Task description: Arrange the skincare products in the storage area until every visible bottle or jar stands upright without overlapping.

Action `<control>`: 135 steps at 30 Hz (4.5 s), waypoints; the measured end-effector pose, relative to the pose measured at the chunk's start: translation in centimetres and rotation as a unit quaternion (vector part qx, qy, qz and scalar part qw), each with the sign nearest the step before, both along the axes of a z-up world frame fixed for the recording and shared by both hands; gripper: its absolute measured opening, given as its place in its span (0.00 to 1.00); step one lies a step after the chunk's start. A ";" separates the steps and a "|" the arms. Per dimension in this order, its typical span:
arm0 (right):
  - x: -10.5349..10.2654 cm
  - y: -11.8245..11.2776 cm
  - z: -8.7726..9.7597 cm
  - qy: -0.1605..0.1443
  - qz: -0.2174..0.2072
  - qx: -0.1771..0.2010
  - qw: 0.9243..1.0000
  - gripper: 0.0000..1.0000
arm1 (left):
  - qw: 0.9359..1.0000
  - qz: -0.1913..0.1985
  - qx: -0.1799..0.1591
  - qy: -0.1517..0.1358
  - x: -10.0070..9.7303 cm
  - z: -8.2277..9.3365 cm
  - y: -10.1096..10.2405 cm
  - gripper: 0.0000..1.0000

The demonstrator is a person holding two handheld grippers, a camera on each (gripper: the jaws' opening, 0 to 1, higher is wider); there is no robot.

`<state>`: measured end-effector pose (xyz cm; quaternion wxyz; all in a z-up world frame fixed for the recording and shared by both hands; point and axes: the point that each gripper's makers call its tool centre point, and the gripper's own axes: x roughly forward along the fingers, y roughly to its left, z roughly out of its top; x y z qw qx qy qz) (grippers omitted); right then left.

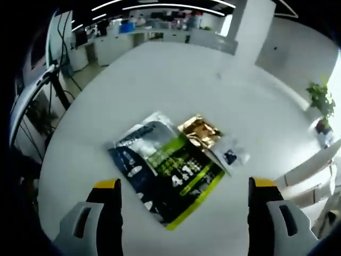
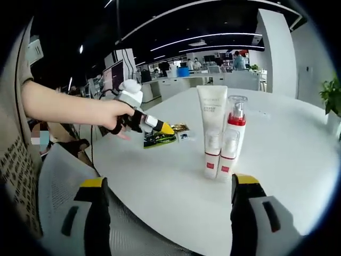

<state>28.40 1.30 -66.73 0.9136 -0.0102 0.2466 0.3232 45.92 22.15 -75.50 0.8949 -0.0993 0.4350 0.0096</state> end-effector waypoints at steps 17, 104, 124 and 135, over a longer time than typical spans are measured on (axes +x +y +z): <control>0.2 -0.3 -0.2 0.006 -0.011 0.001 1.000 0.95 | 0.996 0.081 0.039 0.023 2.4 -1.5 2.0 0.97; 0.1 -0.1 -0.2 0.006 -0.007 -0.002 1.000 0.90 | 0.989 -0.071 -0.050 -0.118 -1.2 4.0 -0.1 0.07; -0.6 0.9 0.4 -0.007 0.022 0.012 1.000 0.84 | 0.972 -0.161 -0.037 -0.169 -6.2 8.2 -3.4 0.06; -1.1 1.4 0.3 -0.004 0.041 0.010 0.999 0.79 | 0.960 -0.198 -0.036 -0.193 -8.4 10.0 -4.8 0.06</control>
